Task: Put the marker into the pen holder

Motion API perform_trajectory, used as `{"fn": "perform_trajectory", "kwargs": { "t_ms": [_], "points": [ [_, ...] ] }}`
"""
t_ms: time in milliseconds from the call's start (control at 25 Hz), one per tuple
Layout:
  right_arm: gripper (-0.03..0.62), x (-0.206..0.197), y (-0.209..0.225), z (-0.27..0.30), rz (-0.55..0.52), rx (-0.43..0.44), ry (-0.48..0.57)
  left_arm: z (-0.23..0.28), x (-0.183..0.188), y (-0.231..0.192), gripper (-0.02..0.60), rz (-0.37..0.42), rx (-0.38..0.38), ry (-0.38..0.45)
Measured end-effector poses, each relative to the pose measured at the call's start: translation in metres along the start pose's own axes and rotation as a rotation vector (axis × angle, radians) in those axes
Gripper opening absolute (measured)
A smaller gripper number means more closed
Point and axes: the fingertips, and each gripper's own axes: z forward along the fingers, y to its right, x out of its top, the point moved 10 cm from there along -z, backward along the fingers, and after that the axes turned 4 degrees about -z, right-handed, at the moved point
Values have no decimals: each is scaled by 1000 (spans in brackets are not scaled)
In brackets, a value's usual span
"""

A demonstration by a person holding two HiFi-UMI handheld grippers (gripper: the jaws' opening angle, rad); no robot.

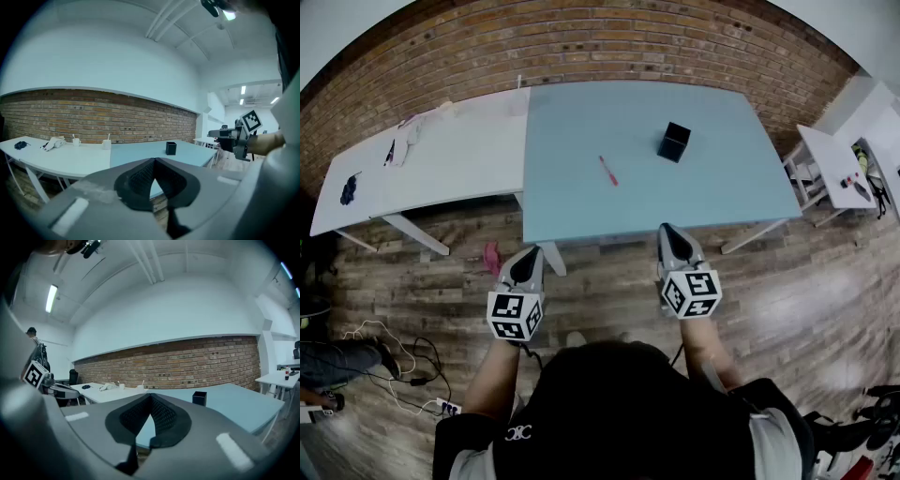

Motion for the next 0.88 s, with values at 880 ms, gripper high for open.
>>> {"fn": "perform_trajectory", "kwargs": {
  "t_ms": [880],
  "points": [
    [8,-19,-47,28,28,-163,-41,21,-4,-65,6,10,-120,9]
  ]
}}
